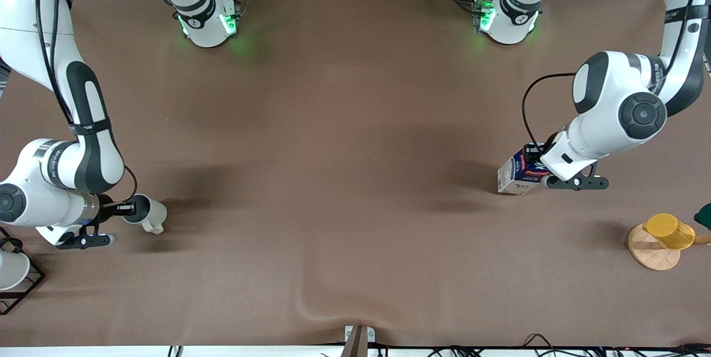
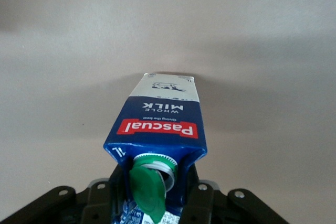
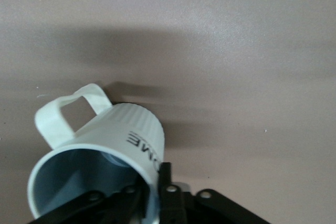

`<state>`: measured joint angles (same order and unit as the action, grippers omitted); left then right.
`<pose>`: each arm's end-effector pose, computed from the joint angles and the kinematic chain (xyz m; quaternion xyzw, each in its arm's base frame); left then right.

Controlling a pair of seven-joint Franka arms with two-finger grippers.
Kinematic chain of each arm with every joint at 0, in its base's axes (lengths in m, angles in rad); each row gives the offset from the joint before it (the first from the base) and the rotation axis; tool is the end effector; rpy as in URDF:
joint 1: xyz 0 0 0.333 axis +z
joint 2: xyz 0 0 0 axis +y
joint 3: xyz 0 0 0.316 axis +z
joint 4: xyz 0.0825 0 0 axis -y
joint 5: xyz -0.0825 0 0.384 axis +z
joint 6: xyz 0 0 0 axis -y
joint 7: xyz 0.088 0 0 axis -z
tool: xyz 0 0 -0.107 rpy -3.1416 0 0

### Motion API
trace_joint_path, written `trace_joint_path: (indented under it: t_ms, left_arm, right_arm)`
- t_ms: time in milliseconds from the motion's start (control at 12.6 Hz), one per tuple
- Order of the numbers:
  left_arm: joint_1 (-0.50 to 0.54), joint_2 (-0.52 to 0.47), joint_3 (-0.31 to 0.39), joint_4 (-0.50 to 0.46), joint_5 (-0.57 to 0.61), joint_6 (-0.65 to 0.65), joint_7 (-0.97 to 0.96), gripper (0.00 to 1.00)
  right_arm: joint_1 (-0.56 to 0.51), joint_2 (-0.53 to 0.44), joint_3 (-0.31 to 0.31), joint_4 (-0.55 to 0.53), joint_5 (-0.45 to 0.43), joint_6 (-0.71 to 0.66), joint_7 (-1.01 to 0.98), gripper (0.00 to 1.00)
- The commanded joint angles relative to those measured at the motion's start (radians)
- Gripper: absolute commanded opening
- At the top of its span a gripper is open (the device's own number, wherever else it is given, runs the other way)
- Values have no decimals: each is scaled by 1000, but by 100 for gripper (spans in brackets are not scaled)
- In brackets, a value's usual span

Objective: Place milk next to cup
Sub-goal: 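Lift the milk with the left gripper while the right gripper grasps the mug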

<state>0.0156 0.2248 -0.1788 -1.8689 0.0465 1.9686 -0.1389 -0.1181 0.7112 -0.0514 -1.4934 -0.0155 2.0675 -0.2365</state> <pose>0.5918 -0.0896 0.3872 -0.9979 0.0214 0.0597 0.0100 0.6904 -0.1133 0.2401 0.9965 0.0426 -0.0715 0.0095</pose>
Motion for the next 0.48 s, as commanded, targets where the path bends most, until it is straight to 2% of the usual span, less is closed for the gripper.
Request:
trace_joint_path:
  t_ms: [0, 159, 398]
  left_arm:
    - [3, -27, -25, 68, -14, -86, -11, 47]
    - [3, -27, -31, 123, -11, -123, -10, 47]
    - [3, -33, -54, 154, -11, -134, -19, 47]
  right_arm:
    - [0, -6, 2, 28, 9, -7, -17, 0]
    - [21, -45, 7, 30, 6, -12, -35, 0]
    - [127, -67, 8, 83, 11, -30, -96, 0]
